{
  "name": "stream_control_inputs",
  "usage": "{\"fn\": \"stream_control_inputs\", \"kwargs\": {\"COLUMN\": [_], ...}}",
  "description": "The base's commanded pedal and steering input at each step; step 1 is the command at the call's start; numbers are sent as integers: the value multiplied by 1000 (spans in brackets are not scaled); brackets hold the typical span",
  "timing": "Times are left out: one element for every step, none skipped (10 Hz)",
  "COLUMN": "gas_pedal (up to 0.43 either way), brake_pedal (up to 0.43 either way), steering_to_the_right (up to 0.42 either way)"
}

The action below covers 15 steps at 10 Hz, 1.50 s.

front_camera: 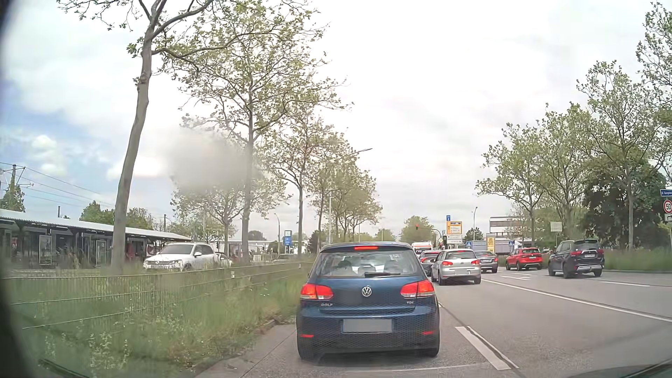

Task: Follow the waypoints while adhering to traffic rules and regulations

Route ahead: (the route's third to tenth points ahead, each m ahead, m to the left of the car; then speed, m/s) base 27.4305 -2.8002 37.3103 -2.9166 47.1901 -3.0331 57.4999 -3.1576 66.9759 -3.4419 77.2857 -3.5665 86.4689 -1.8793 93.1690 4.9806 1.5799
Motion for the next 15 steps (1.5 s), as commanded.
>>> {"fn": "stream_control_inputs", "kwargs": {"gas_pedal": [0, 0, 0, 0, 0, 0, 0, 0, 0, 0, 0, 0, 0, 0, 0], "brake_pedal": [73, 122, 128, 134, 146, 165, 177, 177, 189, 195, 213, 226, 226, 226, 226], "steering_to_the_right": [-7, -7, -8, -7, -7, -7, -7, -7, -7, -6, -5, -3, -3, -3, -3]}}
